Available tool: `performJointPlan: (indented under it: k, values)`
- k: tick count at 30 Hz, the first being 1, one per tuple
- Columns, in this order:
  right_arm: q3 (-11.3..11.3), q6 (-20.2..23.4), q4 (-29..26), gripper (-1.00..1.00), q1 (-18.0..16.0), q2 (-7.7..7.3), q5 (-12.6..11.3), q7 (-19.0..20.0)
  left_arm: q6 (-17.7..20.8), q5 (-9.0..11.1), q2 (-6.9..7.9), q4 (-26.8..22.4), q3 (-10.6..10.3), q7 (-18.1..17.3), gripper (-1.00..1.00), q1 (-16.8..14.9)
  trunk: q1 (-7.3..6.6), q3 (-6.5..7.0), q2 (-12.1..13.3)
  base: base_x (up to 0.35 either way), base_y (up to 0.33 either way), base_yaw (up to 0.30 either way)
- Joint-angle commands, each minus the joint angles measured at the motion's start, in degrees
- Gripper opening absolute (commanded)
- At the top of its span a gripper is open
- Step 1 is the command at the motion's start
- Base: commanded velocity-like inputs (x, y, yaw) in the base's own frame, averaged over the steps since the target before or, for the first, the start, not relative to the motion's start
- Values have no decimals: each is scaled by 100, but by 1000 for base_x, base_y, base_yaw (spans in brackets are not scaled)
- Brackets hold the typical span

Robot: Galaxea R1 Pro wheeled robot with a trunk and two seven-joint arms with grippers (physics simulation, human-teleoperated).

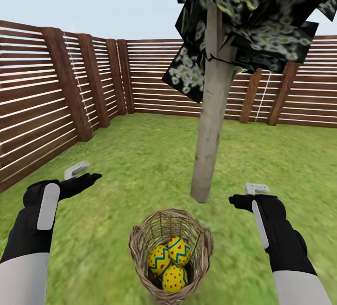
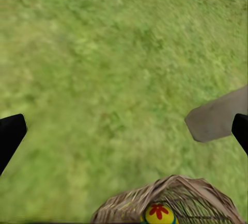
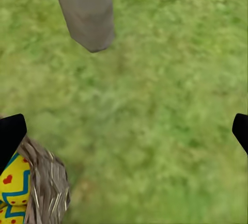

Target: Take the three Easter eggs out of the wicker basket on the lawn in the garden, then place them on the lawn next to a single tree (choose any tree) so that all three eggs are next to the same tree and none are left in the basket.

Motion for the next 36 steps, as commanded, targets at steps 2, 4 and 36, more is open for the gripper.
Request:
performJointPlan:
  k: [2, 4, 36]
  values:
    - [1, 25, -5, 100, -1, -3, 39, 16, 24, 61, -2, -2, 1, 55, 100, -6, -1, -6, -2, 0, -315, 293]
    - [0, 25, -13, 100, -1, -7, 44, 16, 24, 61, -2, -3, 2, 55, 100, -6, -1, -6, -2, 0, -317, 293]
    - [578, 41, -75, 100, 25, -20, 73, 368, 24, 300, 25, -1, 27, 55, 100, 10, -1, -38, -2, 0, -179, 129]
